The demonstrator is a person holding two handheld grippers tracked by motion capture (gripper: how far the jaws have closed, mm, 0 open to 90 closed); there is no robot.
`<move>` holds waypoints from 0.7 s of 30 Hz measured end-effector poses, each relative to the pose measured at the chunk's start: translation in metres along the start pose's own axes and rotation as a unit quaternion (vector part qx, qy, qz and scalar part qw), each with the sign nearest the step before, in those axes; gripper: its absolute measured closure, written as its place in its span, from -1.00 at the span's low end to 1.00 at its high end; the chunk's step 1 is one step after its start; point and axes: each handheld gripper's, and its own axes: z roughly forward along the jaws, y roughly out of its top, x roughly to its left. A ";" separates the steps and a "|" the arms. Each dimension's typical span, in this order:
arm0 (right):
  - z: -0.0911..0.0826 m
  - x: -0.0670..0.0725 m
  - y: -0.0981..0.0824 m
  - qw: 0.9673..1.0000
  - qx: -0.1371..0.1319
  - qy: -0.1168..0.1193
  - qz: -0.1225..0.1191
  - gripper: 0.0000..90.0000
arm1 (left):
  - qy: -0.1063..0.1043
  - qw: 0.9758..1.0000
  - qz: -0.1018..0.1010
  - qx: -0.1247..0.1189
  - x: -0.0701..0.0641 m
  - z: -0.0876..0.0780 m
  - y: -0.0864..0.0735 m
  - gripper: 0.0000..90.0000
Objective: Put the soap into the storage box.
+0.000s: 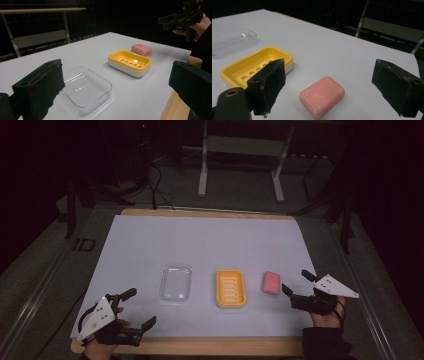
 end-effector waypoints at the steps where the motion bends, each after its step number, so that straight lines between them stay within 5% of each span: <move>1: 0.000 0.001 0.000 1.000 0.000 0.002 -0.002 -0.74 | 0.001 1.000 0.000 0.000 0.000 0.000 0.000 -1.00; 11: 0.002 -0.003 0.001 1.000 0.001 -0.003 -0.017 -0.74 | 0.000 1.000 0.003 0.005 0.000 0.002 -0.001 -1.00; 17: 0.003 -0.008 0.000 0.999 0.012 -0.027 -0.015 -0.74 | 0.002 1.000 0.004 0.007 0.001 0.002 -0.001 -1.00; 21: 0.004 -0.012 0.005 0.998 0.052 -0.047 0.004 -0.72 | 0.002 1.000 0.006 0.013 0.001 0.003 -0.001 -1.00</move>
